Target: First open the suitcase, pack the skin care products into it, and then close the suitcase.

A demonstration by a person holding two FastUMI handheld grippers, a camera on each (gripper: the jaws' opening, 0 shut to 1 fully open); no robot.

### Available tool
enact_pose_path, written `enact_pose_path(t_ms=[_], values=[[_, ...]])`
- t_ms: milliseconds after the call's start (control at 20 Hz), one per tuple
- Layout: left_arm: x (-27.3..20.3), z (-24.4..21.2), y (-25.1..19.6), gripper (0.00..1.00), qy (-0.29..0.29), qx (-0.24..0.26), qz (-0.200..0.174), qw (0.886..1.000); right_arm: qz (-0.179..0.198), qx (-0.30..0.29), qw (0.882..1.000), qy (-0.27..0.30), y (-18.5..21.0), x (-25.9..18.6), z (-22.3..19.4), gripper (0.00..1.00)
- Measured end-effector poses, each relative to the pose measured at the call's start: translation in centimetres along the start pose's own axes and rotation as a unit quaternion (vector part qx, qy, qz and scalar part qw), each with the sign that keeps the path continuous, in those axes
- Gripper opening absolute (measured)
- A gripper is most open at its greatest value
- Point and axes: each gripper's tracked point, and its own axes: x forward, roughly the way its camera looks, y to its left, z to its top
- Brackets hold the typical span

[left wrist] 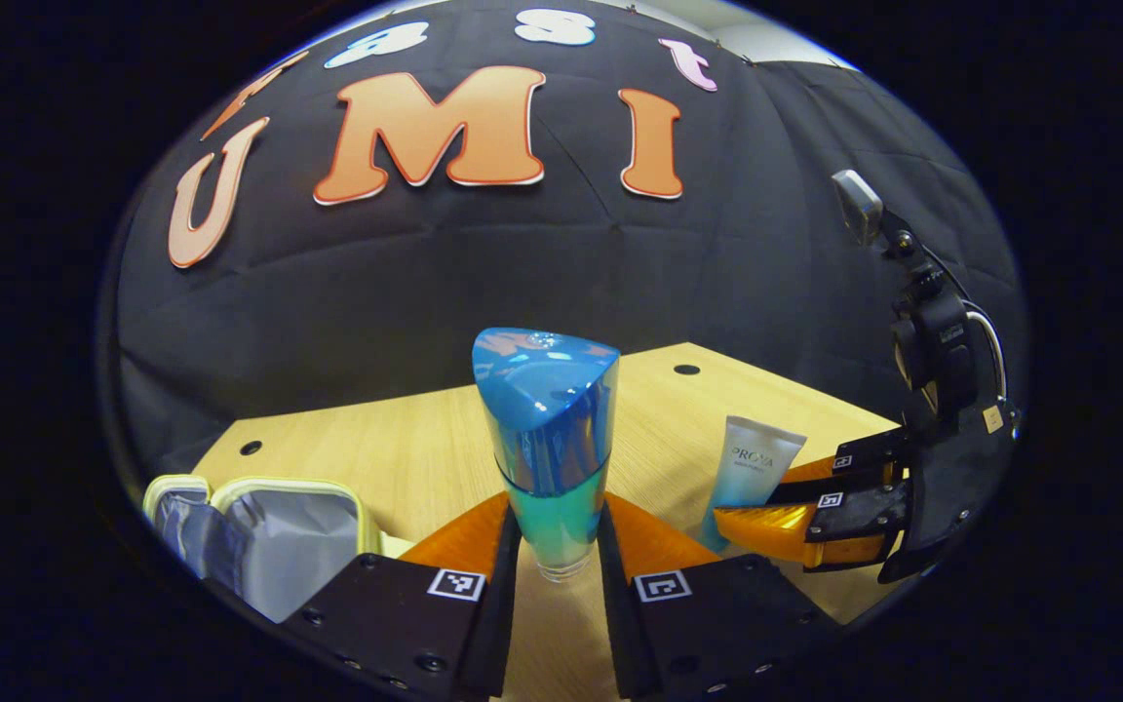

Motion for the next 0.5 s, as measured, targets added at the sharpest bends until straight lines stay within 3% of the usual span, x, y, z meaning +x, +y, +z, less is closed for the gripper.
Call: enact_pose_path(t_ms=[500], values=[[-5.5,5.5,8.3,0.41,-0.012,-0.012,0.072,0.997,0.033,-0.026,0.997,-0.062,4.8,-4.3,9.6,0.34]])
